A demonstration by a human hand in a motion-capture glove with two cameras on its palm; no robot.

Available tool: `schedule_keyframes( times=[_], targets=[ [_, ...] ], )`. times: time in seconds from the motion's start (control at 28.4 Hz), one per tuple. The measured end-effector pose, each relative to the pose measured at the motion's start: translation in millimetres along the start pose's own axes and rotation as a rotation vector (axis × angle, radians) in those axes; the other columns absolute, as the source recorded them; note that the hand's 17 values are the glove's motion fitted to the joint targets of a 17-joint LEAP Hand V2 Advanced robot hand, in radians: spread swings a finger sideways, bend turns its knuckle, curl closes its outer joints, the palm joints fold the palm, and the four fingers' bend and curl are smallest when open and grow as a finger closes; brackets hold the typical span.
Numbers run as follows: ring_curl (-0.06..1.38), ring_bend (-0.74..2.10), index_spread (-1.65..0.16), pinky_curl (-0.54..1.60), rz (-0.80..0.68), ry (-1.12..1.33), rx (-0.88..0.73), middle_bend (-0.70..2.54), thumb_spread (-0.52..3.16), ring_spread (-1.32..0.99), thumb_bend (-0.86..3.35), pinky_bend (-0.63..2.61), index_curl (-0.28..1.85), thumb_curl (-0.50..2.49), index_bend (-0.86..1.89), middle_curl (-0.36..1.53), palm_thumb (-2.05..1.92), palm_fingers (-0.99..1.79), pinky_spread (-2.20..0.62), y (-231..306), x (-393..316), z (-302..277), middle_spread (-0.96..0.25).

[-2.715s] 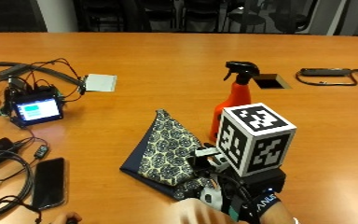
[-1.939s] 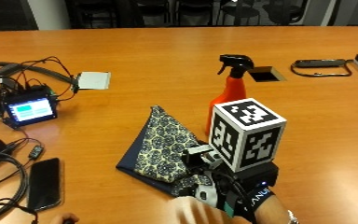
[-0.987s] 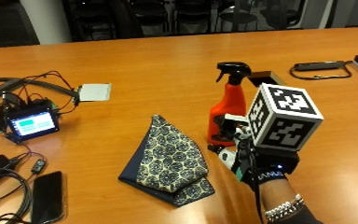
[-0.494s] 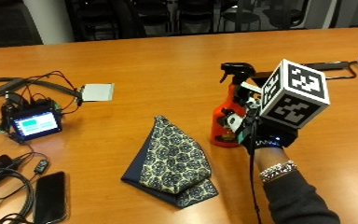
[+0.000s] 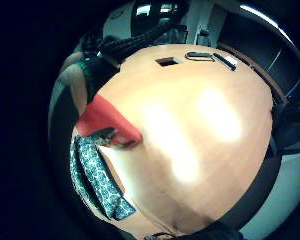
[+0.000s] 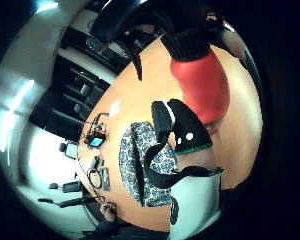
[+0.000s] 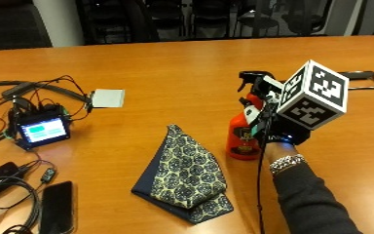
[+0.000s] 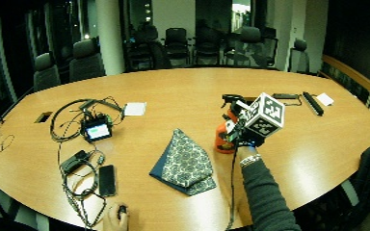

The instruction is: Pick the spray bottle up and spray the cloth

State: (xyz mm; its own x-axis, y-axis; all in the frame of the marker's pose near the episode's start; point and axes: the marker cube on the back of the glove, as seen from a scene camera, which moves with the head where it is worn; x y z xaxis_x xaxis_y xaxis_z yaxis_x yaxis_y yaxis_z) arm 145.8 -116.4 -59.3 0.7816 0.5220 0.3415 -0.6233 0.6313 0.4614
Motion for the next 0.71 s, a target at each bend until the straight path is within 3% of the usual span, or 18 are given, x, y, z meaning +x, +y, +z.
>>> schedule_keyframes(
  times=[0.71],
  targets=[
    [0.34,0.32,-0.28,0.29,0.208,-0.650,0.033,0.31,1.14,-0.06,0.01,0.13,0.34,0.35,0.19,0.39,0.84,0.92,0.20,-26,-5,13,-0.11]
  ],
)
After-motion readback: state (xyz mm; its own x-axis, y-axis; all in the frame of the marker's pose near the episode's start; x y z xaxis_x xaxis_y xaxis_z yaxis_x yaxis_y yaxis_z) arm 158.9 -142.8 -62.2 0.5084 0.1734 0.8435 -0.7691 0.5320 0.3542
